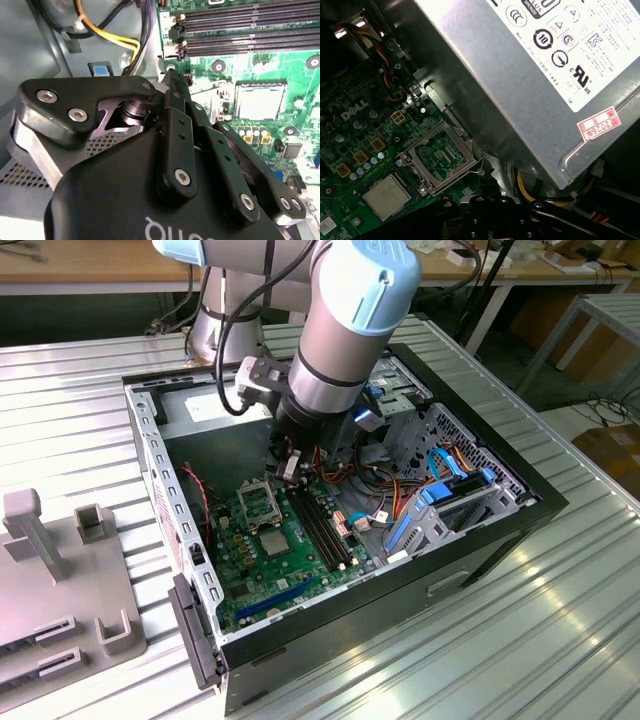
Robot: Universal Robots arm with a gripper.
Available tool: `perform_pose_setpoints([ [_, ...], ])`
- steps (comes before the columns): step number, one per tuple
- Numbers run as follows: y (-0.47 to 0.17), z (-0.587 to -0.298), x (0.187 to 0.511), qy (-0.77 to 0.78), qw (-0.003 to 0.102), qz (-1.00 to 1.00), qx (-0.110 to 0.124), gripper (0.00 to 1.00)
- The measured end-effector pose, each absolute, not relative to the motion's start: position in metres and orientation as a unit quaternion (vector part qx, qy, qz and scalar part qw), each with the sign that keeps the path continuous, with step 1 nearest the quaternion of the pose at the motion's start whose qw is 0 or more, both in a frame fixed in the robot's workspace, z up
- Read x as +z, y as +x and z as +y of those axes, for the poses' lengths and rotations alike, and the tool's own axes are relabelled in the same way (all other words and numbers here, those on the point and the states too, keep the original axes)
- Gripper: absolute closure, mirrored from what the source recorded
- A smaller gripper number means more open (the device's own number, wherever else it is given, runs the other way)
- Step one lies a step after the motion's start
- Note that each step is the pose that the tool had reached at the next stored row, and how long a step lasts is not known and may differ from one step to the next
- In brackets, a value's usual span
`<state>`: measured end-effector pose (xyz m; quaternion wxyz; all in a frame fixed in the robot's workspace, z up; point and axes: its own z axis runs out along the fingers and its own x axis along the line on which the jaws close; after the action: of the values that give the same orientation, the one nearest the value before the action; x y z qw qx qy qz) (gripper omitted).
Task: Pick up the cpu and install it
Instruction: 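Close the cpu cover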
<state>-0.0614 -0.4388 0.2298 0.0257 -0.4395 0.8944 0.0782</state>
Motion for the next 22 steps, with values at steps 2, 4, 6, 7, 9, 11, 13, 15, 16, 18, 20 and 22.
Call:
perform_pose_setpoints([
  [2,-0.061,-0.439,0.226,-0.44,0.026,0.894,0.078,0.89],
  [4,-0.06,-0.438,0.222,-0.439,0.026,0.894,0.078,0.89],
  [6,-0.06,-0.437,0.219,-0.439,0.026,0.894,0.079,0.89],
  [7,-0.059,-0.436,0.218,-0.439,0.026,0.894,0.079,0.89],
  [9,-0.059,-0.435,0.216,-0.439,0.026,0.894,0.08,0.89],
  [11,-0.059,-0.435,0.216,-0.439,0.027,0.894,0.08,0.89],
  [13,-0.06,-0.435,0.215,-0.439,0.027,0.894,0.08,0.89],
  [15,-0.06,-0.435,0.215,-0.439,0.027,0.894,0.081,0.89],
  [16,-0.06,-0.435,0.214,-0.439,0.027,0.894,0.081,0.89],
  [18,-0.06,-0.435,0.214,-0.439,0.027,0.894,0.081,0.89],
  [20,-0.061,-0.435,0.213,-0.439,0.028,0.894,0.082,0.89],
  [22,-0.061,-0.435,0.212,-0.439,0.028,0.894,0.082,0.89],
])
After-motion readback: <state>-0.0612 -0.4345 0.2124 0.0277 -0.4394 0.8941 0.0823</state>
